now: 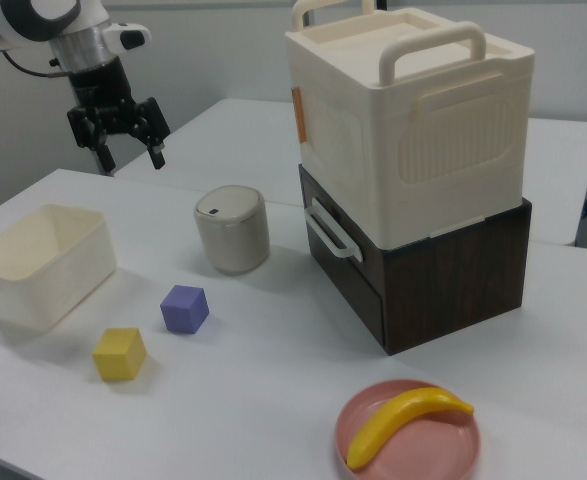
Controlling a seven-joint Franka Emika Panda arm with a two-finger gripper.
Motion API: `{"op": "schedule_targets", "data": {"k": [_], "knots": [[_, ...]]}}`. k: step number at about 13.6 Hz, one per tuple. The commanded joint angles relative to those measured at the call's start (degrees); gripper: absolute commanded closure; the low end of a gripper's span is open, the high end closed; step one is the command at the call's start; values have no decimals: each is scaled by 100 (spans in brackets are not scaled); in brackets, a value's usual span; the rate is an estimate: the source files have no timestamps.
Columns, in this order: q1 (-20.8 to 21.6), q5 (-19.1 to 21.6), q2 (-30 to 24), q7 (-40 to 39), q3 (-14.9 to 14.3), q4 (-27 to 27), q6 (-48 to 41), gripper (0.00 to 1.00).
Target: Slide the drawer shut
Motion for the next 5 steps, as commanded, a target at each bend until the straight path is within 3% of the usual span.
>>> {"op": "schedule_targets", "data": {"k": [1, 5], "knots": [[-56, 94, -111, 671, -2, -82, 146, 0], [-82, 85, -102, 672, -29, -100, 154, 0]]}}
